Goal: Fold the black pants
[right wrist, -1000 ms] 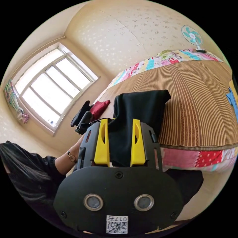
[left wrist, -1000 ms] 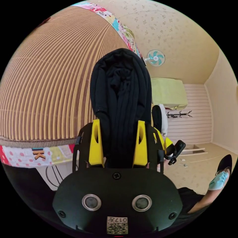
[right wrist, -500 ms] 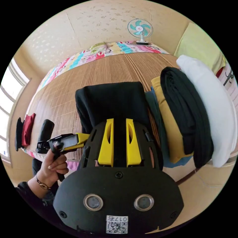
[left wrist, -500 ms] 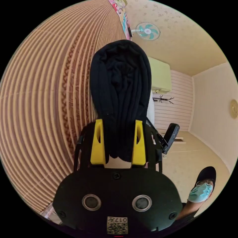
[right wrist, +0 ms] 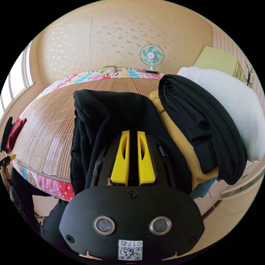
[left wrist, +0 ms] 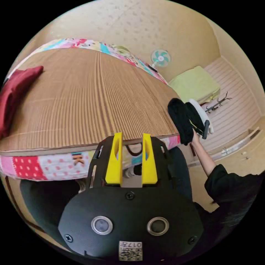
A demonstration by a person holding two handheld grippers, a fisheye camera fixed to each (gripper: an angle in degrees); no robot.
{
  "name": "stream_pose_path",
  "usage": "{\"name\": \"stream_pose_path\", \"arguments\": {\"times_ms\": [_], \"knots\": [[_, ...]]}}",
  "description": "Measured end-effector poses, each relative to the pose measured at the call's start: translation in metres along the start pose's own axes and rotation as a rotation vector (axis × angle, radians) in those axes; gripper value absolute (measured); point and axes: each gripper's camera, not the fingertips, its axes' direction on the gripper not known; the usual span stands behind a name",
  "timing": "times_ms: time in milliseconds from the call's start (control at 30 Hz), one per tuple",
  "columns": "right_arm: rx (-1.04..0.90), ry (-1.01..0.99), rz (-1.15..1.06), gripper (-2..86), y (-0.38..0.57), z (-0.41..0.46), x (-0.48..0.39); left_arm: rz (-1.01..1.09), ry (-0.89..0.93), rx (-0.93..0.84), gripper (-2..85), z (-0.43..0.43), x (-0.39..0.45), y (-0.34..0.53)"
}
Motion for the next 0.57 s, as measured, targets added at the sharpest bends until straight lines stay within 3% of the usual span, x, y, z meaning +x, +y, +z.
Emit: {"name": "stream_pose_path", "arguments": {"times_ms": [100,200,233,300,433,500,567], "knots": [[-0.012,-0.033,0.009,4.8,0.001,0.004,0.017,-0.112,-0.353,0.125,16.3,-0.080,-0.066,-0.035],[-0.049,-0.010,-0.001,4.0,-0.002,0.005,0.026,-0.198,-0.616,0.186,15.7,-0.107,-0.118,-0.068],[-0.071,0.010,0.000,3.6,-0.004,0.002,0.027,-0.215,-0.640,0.156,14.7,-0.101,-0.130,-0.075],[-0.112,0.029,-0.005,2.8,-0.007,-0.009,0.029,-0.318,-0.631,-0.118,11.6,-0.049,-0.187,-0.096],[-0.146,-0.005,0.142,1.3,0.006,-0.076,0.040,-0.262,-0.655,0.004,4.7,-0.037,-0.143,-0.070],[-0.020,-0.044,0.109,1.2,0.032,-0.114,0.023,-0.180,-0.555,0.043,3.4,-0.044,-0.100,-0.037],[0.102,-0.171,-0.058,1.5,0.070,-0.146,-0.011,-0.124,-0.441,0.050,3.2,-0.054,-0.076,-0.001]]}}
